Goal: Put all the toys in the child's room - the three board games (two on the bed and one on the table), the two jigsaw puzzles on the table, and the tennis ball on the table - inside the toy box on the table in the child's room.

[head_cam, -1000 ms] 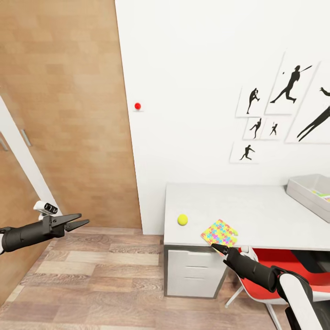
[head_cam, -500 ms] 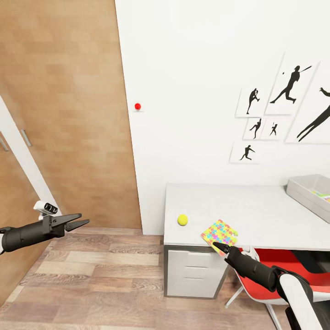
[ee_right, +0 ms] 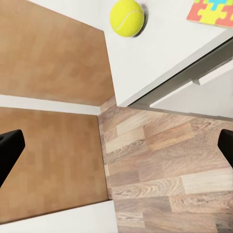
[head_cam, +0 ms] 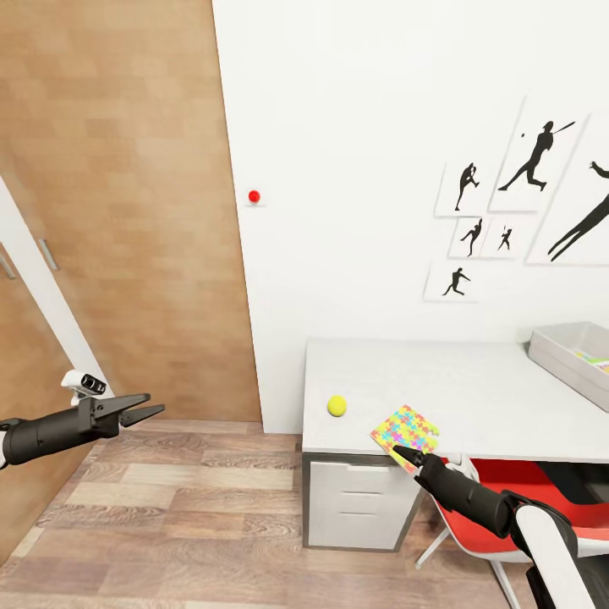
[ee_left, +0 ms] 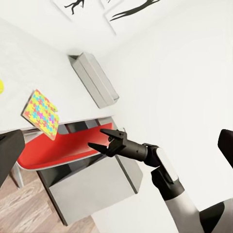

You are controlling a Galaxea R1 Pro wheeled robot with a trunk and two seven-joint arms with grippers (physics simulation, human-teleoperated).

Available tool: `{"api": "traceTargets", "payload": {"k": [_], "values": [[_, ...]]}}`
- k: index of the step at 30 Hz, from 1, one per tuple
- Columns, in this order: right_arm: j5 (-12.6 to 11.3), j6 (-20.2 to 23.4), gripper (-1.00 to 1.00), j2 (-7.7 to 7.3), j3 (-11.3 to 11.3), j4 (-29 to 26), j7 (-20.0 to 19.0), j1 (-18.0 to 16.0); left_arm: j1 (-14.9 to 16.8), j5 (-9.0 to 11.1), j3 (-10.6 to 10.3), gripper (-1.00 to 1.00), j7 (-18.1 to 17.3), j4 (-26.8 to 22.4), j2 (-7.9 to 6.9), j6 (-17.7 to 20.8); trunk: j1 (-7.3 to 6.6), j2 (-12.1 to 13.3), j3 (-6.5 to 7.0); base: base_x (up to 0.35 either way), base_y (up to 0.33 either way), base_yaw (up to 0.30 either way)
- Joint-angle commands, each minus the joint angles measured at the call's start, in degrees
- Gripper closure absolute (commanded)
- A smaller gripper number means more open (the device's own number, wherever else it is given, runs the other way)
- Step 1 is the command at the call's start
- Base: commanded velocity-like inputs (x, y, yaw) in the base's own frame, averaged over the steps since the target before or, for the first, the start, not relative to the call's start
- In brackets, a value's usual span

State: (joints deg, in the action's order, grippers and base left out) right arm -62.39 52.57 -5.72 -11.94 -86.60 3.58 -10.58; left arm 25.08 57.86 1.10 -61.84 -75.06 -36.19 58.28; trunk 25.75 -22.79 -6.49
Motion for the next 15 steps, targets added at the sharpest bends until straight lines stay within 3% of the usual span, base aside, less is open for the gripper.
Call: {"api": "traceTargets", "payload": {"k": [1,7,15], "values": [[-0.4,0.2,-1.00,0.00,-0.1,-0.1,0.4,-0.1,0.1,0.0,0.0,-1.00,-0.1,0.0,-0.02,0.3,0.04,-0.1,-0.13,0.000,0.000,0.000],[-0.4,0.2,-1.00,0.00,-0.6,0.0,0.4,-0.1,0.1,0.0,0.0,-1.00,-0.2,0.0,-0.02,0.3,0.04,-0.1,-0.13,0.000,0.013,-0.038],[-0.4,0.3,-1.00,0.00,-0.4,0.1,0.3,-0.1,0.1,0.1,0.0,-1.00,-0.2,0.0,-0.02,0.3,0.04,-0.1,-0.03,0.000,0.129,-0.240]]}}
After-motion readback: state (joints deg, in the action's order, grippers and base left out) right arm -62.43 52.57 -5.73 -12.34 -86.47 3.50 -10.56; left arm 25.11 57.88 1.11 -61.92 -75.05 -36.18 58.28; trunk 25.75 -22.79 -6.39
